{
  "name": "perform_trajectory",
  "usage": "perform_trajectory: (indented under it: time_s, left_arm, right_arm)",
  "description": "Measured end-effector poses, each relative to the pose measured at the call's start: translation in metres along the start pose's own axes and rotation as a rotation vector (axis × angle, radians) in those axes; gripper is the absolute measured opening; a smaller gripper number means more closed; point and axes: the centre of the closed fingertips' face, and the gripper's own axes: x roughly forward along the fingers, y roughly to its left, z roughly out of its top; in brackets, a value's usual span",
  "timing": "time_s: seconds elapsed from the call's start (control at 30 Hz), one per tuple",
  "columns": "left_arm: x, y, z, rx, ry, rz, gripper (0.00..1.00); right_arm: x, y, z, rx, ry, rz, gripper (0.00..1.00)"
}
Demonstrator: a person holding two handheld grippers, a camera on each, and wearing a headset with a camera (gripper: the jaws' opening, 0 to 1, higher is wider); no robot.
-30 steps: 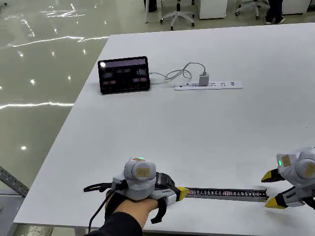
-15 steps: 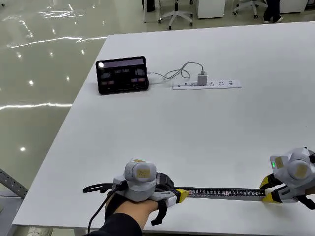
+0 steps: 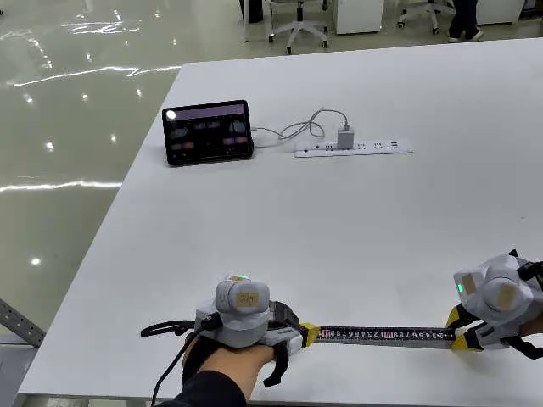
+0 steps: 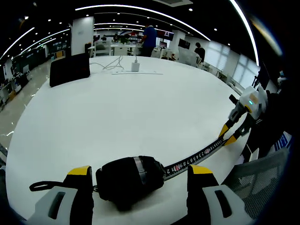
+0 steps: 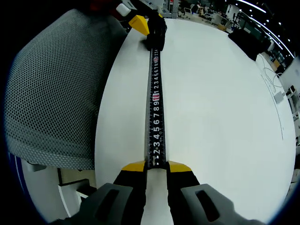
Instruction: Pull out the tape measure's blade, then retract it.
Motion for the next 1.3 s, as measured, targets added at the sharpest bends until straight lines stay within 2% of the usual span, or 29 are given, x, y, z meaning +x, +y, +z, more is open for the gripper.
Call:
perform_trajectory:
  time_s: [0.07,0.17,0.23,0.33,0.37,0.5,0.63,0.73,1.3]
  left_arm:
    - [0.001,0.001,-0.002,-0.005,0.011,0.002,0.74]
    - [0.001,0.002,-0.001,-0.029,0.003,0.0,0.7]
    - [0.002,0.005,-0.001,-0.038,0.004,0.019,0.67]
    - [0.0,0.015,0.0,-0.039,0.008,0.054,0.56]
    - [0.0,0.011,-0.001,-0.07,0.009,0.032,0.56]
    - [0.001,0.013,-0.001,-0.036,0.012,0.047,0.56]
    - [0.0,0.012,-0.002,-0.037,0.027,0.051,0.55]
    - [-0.001,0.011,-0.003,-0.009,0.037,0.06,0.54]
    - [0.001,0.012,-0.003,0.02,0.039,0.074,0.53]
  right_arm:
    - [0.0,-0.001,-0.001,0.028,0.008,0.003,0.12]
    - [0.001,-0.001,-0.001,0.059,0.02,-0.002,0.12]
    - [0.001,0.0,-0.001,0.062,0.025,-0.005,0.12]
    - [0.001,0.0,-0.001,0.072,0.027,-0.007,0.12]
    - [0.001,0.0,-0.001,0.077,0.027,-0.007,0.12]
    - [0.001,-0.001,-0.001,0.096,0.028,-0.012,0.11]
    - [0.001,-0.001,-0.001,0.114,0.028,-0.011,0.11]
    - [0.001,-0.001,-0.001,0.116,0.029,-0.011,0.11]
    - [0.001,0.0,0.001,0.11,0.031,-0.02,0.11]
